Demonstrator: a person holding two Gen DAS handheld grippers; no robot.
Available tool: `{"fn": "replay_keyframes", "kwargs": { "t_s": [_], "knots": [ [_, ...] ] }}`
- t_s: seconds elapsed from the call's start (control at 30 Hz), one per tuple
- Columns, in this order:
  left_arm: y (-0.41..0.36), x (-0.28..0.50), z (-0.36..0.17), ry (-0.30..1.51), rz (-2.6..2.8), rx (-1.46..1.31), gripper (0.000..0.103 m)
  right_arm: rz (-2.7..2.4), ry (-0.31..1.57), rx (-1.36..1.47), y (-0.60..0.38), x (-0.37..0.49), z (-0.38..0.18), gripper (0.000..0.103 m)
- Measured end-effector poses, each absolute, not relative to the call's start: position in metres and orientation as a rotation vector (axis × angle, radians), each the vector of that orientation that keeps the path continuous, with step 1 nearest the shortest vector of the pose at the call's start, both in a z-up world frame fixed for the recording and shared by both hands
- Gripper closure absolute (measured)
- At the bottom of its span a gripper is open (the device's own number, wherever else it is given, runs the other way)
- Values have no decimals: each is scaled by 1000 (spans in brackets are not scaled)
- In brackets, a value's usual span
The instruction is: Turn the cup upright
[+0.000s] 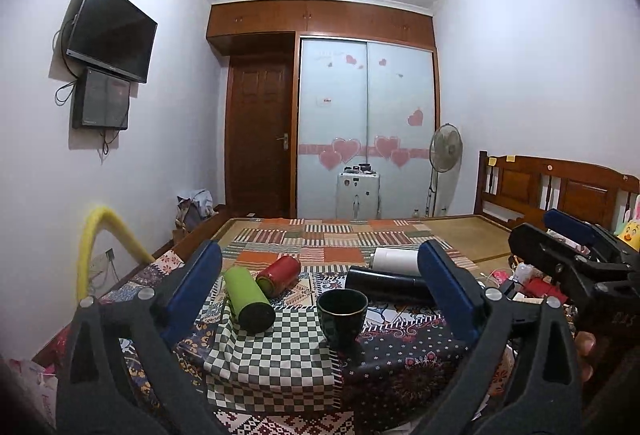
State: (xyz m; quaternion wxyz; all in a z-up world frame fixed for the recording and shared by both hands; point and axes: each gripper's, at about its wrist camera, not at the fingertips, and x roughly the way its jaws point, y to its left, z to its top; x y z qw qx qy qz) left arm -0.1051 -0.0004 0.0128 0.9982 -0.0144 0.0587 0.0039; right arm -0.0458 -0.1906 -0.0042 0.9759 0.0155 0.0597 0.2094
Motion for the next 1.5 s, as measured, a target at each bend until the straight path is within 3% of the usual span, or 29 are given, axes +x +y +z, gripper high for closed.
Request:
{"fn": "replay_keyframes", "kwargs": {
  "t_s": [1.5],
  "knots": [
    [1,-87,-3,165,0,-38,0,406,140,35,-193,-44,-5,0]
  ]
}}
